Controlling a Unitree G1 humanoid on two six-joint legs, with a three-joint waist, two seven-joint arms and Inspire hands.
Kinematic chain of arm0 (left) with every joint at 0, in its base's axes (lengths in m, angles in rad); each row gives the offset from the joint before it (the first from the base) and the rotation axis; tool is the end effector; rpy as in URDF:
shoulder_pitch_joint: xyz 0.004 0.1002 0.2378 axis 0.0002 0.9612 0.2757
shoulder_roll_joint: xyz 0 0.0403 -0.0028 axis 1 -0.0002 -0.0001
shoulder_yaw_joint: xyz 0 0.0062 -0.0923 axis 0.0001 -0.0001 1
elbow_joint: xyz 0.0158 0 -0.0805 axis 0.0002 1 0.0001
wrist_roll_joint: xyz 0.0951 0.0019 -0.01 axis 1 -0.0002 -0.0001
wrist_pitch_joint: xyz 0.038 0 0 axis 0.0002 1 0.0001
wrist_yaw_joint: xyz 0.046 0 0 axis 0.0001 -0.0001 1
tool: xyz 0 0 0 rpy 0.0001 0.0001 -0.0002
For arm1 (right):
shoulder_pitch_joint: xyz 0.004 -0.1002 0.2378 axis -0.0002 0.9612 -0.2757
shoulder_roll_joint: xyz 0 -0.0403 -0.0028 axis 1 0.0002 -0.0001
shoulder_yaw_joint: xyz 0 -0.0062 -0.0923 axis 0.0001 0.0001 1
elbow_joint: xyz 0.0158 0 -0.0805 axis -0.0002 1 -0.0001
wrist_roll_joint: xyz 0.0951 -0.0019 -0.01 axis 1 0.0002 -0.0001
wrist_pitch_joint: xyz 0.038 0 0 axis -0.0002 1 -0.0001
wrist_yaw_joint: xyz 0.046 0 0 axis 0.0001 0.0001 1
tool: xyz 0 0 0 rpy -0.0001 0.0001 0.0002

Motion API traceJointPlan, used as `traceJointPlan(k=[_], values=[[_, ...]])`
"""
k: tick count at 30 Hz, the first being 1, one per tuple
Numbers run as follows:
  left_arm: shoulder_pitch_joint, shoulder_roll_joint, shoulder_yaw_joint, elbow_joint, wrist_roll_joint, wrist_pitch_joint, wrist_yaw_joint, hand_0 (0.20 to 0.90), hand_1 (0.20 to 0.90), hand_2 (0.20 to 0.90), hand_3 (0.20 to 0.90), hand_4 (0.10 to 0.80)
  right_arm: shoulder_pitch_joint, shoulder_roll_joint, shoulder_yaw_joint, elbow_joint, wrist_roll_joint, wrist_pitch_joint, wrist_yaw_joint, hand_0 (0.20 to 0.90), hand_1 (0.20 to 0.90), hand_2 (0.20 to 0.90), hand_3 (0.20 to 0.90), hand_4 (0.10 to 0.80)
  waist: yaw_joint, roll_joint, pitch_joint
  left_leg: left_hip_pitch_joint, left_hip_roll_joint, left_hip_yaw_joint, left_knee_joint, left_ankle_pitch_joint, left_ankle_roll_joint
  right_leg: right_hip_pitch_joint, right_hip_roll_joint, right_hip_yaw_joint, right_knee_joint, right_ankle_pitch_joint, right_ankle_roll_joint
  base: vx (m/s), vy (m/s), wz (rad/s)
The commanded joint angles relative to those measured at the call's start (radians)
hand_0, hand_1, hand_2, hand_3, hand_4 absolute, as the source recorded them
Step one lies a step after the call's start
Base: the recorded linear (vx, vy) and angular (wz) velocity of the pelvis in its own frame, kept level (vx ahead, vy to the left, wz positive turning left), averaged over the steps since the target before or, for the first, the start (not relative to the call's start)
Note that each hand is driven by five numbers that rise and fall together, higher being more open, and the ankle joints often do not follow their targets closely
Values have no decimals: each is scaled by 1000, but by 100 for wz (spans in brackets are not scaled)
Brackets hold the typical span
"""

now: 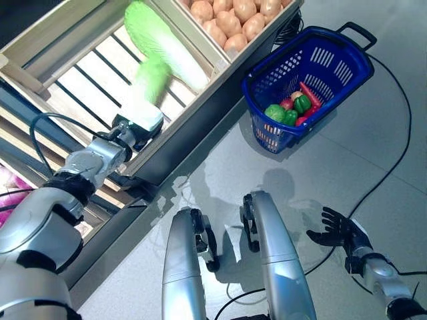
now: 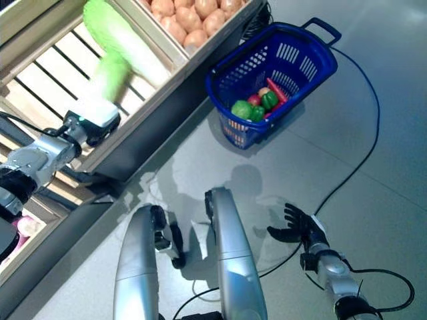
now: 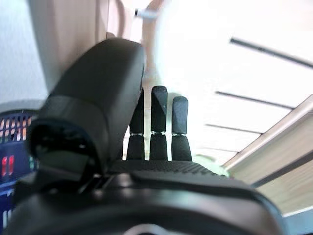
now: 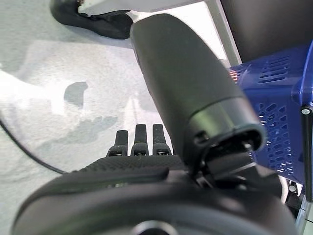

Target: Put vegetables into the basket

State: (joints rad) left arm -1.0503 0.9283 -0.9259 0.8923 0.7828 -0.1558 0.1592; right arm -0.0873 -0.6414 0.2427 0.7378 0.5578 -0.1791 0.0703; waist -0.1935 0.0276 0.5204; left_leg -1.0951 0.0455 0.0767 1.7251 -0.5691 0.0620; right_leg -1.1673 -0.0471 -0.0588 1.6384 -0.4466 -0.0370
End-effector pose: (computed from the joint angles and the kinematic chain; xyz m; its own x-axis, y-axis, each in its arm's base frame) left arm 0.3192 0.2739 0.1861 0.9923 -0.1110 -0.0545 -0.0109 -0.5176 0.8555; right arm 0.1724 -0.2950 -0.0019 0.8806 -0.1536 -0.4482 0.0754 0.9794 -0.1875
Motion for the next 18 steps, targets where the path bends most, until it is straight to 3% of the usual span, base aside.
traceJointPlan(k=[1,12,18], values=[[8,167,76,8,3,-18,67,300,300,300,300,400,17,10,-95,-105,11,-48,34,900,900,900,900,800,12,-46,-52,48,-21,115,-218,189,101,112,-22,-35,-134,110,-59,12,-36,7],[-17,197,58,-76,-42,-114,269,300,300,300,300,400,-1,34,-63,-85,19,-50,41,900,900,900,900,800,31,-19,-178,152,-15,104,-359,207,72,217,-38,-44,-284,100,-51,-2,-36,6],[22,200,95,-118,-100,-105,298,300,300,300,300,400,16,56,-48,-56,0,-69,56,900,900,900,900,800,38,-12,-210,209,-17,104,-416,208,73,275,-50,-42,-332,111,-50,8,-6,2]])
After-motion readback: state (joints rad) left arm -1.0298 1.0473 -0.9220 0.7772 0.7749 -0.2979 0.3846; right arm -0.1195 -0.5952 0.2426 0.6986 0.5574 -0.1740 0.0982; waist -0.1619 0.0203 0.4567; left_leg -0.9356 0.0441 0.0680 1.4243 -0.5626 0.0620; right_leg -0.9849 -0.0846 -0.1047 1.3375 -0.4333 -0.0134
